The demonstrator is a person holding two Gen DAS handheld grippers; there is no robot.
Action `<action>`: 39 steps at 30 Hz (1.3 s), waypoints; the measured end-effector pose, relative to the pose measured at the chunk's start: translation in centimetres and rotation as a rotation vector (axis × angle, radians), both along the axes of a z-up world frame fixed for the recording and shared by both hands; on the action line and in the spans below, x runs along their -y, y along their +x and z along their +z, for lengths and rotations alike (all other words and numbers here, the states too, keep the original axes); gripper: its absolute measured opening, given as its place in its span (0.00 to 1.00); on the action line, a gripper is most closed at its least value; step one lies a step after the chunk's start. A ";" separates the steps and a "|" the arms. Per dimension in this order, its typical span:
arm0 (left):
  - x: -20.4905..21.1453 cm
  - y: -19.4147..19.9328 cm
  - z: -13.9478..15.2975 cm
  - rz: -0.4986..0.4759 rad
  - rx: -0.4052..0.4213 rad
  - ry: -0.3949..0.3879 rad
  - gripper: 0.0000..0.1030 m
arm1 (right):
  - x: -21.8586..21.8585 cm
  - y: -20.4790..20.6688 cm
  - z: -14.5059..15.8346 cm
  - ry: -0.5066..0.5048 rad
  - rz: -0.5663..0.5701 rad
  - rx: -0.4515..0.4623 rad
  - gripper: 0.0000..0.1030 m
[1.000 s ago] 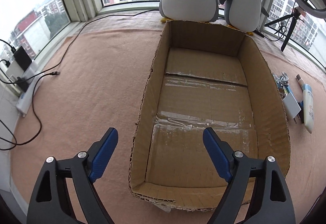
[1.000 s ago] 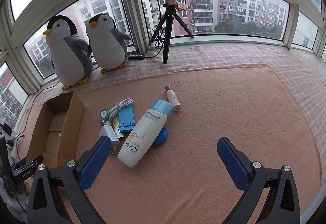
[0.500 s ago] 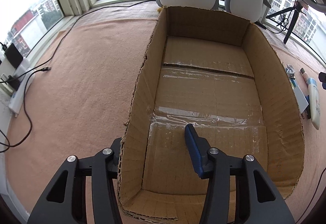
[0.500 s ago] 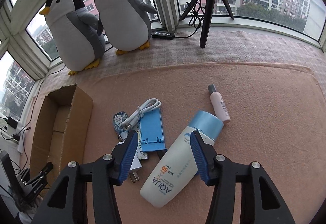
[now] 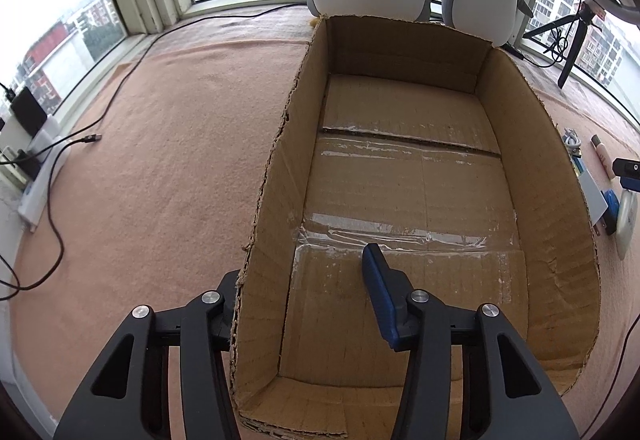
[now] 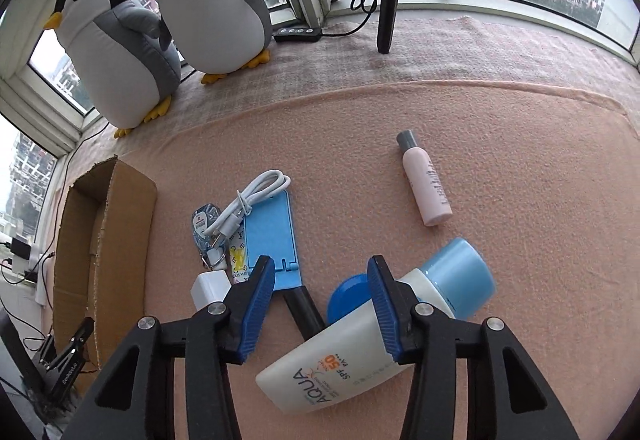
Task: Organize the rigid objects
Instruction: 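Move the right tool to the white AQUA sunscreen tube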
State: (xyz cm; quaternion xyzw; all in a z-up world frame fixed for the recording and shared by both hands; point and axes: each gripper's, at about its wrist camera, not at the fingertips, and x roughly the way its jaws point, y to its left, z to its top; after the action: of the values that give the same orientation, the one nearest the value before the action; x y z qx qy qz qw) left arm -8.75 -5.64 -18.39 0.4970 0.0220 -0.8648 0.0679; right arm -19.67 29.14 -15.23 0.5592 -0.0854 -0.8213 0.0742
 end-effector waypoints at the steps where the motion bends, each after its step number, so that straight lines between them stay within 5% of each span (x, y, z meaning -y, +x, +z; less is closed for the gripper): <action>1: 0.0 0.0 0.0 0.001 -0.001 0.000 0.47 | -0.7 0.3 -0.2 0.004 -0.010 0.006 0.42; 7: 0.1 0.0 0.0 0.000 -0.001 -0.001 0.47 | -4.6 3.1 -1.8 -0.038 -0.046 0.064 0.42; 15: 0.2 0.1 0.0 0.000 -0.005 -0.005 0.47 | -6.1 6.9 -2.3 -0.124 0.043 0.113 0.47; 20: 0.1 0.1 0.0 -0.002 -0.005 -0.009 0.47 | -6.2 8.7 -1.0 -0.099 0.115 0.037 0.71; 26: 0.0 0.1 0.0 -0.003 -0.011 -0.015 0.48 | -5.3 10.0 -2.1 0.043 0.220 0.041 0.71; 37: 0.0 0.3 -0.1 -0.003 -0.016 -0.025 0.49 | -2.7 13.0 -2.4 -0.056 0.313 0.055 0.71; 39: -0.1 0.3 -0.1 -0.004 -0.017 -0.027 0.49 | -2.0 13.4 -2.5 -0.013 0.319 0.043 0.71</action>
State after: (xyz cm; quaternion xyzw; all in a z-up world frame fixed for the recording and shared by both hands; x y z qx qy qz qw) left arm -8.48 -5.58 -18.49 0.4886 0.0099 -0.8694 0.0727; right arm -6.31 31.10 -17.77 0.5827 -0.0022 -0.7864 0.2052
